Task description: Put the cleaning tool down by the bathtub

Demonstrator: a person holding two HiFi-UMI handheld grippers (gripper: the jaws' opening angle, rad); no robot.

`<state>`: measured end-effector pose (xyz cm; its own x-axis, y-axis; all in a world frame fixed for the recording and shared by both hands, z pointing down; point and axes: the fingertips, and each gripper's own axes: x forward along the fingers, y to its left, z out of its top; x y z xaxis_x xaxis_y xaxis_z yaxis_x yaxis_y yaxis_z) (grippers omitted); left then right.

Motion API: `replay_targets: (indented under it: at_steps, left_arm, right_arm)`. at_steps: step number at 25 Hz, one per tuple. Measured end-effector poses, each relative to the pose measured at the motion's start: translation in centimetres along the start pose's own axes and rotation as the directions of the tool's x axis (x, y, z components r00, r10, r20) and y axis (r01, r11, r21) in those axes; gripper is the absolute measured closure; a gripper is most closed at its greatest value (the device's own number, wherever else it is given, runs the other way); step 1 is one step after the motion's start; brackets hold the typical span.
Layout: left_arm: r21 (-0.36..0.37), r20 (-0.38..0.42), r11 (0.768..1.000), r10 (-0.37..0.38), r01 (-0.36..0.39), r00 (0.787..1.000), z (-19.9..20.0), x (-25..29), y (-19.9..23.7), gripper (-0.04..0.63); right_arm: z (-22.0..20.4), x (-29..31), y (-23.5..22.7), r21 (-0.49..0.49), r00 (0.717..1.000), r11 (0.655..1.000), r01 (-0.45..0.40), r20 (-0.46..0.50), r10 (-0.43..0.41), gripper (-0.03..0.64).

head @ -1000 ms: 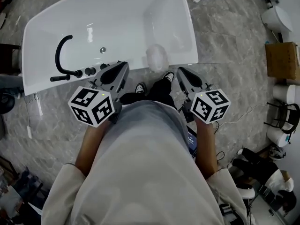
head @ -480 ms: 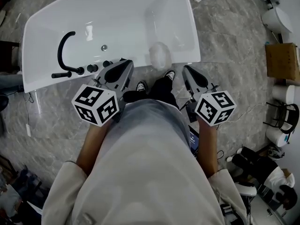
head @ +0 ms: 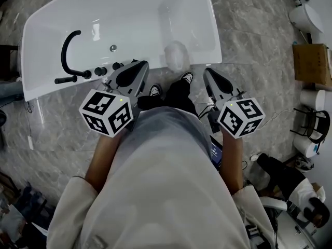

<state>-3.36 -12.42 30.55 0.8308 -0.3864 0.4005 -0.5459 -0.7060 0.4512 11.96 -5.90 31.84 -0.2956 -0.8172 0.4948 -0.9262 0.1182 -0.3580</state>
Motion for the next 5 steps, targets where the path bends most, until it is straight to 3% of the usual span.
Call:
replay_targets:
  at_steps: [5]
  left_arm:
    - [0.007,-0.01,1.0,-0.001,0.001,1.0,-0.18,-0.22,0.38,0.591]
  right_arm:
    - [0.23,0.11,0.68,-0.019,1.0,1.0,-0.023,-0.018,0.022,0.606]
